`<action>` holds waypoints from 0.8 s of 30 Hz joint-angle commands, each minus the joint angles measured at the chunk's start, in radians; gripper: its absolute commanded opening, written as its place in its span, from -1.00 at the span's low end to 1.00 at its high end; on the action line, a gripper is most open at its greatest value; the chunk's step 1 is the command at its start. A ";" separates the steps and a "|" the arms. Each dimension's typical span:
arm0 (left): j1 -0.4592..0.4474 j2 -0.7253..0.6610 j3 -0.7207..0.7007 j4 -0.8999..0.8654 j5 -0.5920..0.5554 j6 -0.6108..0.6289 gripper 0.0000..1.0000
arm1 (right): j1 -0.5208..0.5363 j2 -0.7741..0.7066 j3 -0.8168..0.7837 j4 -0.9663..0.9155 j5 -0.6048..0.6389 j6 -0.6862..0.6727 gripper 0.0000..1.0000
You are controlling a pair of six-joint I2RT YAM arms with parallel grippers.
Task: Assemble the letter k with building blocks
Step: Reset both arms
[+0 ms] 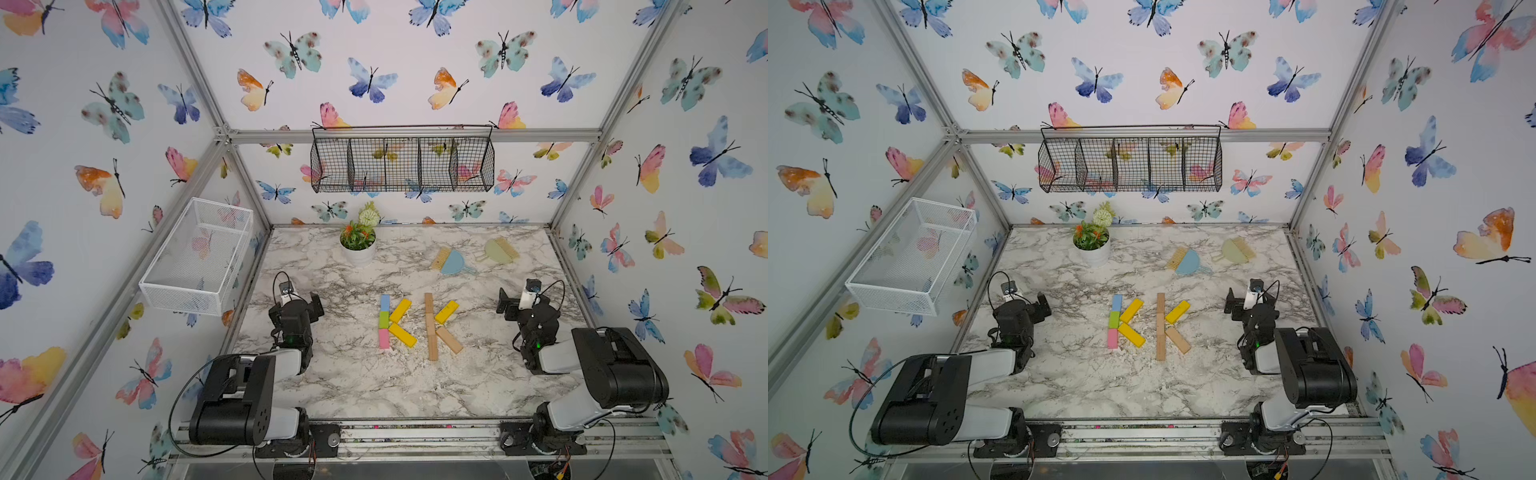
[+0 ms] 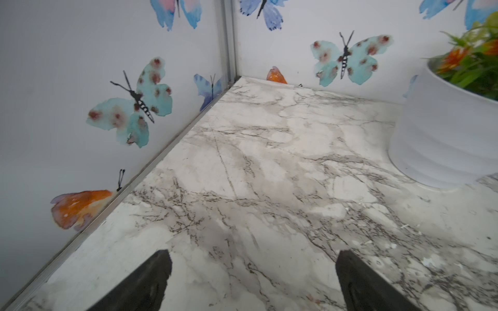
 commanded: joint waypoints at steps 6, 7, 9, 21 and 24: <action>-0.012 0.026 -0.099 0.272 0.161 0.093 0.97 | -0.001 0.002 0.011 -0.004 -0.017 -0.012 0.97; -0.013 0.024 -0.097 0.259 0.160 0.094 0.97 | -0.001 0.001 0.011 -0.005 -0.017 -0.012 0.96; -0.014 0.025 -0.096 0.261 0.159 0.093 0.97 | -0.001 0.001 0.010 -0.004 -0.017 -0.013 0.96; 0.016 0.008 -0.121 0.287 0.396 0.161 0.97 | -0.003 -0.003 0.016 -0.023 -0.135 -0.057 0.97; 0.012 0.006 -0.118 0.278 0.358 0.156 0.97 | -0.001 0.000 0.021 -0.027 -0.051 -0.027 0.97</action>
